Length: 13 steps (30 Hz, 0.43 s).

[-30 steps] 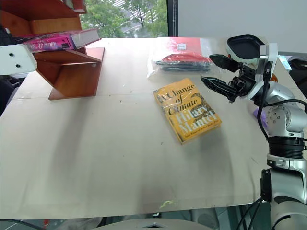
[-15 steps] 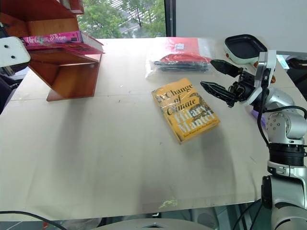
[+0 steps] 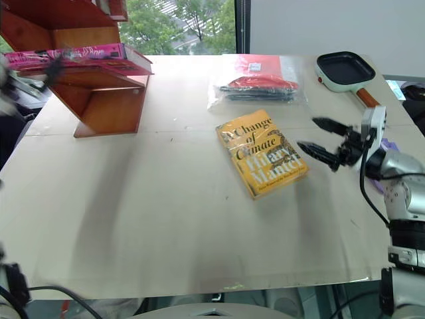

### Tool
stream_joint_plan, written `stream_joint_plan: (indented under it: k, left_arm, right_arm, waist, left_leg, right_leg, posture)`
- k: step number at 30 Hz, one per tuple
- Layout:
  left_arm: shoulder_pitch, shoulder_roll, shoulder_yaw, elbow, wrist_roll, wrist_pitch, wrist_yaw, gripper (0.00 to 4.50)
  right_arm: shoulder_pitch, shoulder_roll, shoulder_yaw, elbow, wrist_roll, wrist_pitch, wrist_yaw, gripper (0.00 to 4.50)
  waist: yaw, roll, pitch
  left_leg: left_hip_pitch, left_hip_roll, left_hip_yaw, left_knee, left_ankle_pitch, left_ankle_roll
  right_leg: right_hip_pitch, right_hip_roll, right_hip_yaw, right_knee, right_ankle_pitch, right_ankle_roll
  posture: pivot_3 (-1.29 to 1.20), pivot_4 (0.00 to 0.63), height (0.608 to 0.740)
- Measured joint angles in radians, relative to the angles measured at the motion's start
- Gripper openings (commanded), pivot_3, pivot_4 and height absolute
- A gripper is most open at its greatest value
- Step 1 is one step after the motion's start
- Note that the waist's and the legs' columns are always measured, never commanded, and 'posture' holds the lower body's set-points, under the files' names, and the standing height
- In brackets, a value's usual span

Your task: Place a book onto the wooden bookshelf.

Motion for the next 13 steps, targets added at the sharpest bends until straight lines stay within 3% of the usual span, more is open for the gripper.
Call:
stream_joint_plan:
  k: [2,5,9,13]
  left_arm:
    - [0.099,-0.027,-0.022,-0.06,-0.071,0.083,-0.024,4.48]
    - [0.368,-0.097,-0.146,-0.196,-0.168,0.239,-0.069,4.48]
    - [0.518,-0.18,-0.263,-0.216,-0.157,0.297,-0.043,4.48]
    - [0.592,-0.266,-0.353,-0.202,-0.078,0.274,0.016,4.48]
  right_arm:
    - [0.023,-0.002,0.009,0.047,-0.055,-0.071,-0.013,4.5]
    - [0.102,0.005,0.018,0.124,-0.157,-0.193,-0.068,4.5]
    - [0.192,0.029,0.018,0.102,-0.164,-0.226,-0.084,4.5]
    - [0.3,0.03,0.016,0.043,-0.164,-0.229,-0.106,4.5]
  waist:
    - [-0.011,0.0,0.0]
    - [-0.019,0.001,-0.001]
    - [-0.011,0.001,-0.002]
    - [0.001,0.003,-0.003]
  left_leg:
    - [0.003,0.001,0.002,-0.001,0.0,0.0]
    - [0.006,0.003,0.004,-0.003,0.0,0.0]
    - [0.009,0.003,0.004,-0.003,-0.002,0.004]
    - [0.023,0.003,0.001,-0.004,-0.004,0.005]
  right_leg:
    - [0.0,0.002,0.002,0.0,0.0,0.0]
    - [0.001,0.004,0.005,0.001,0.0,0.0]
    - [0.004,0.004,0.004,0.002,0.0,-0.001]
    - [0.022,0.004,0.001,-0.005,-0.001,-0.002]
  posture:
    - [0.0,0.15,0.74]
    - [0.0,0.15,0.74]
    - [0.0,0.15,0.74]
    - [0.0,0.15,0.74]
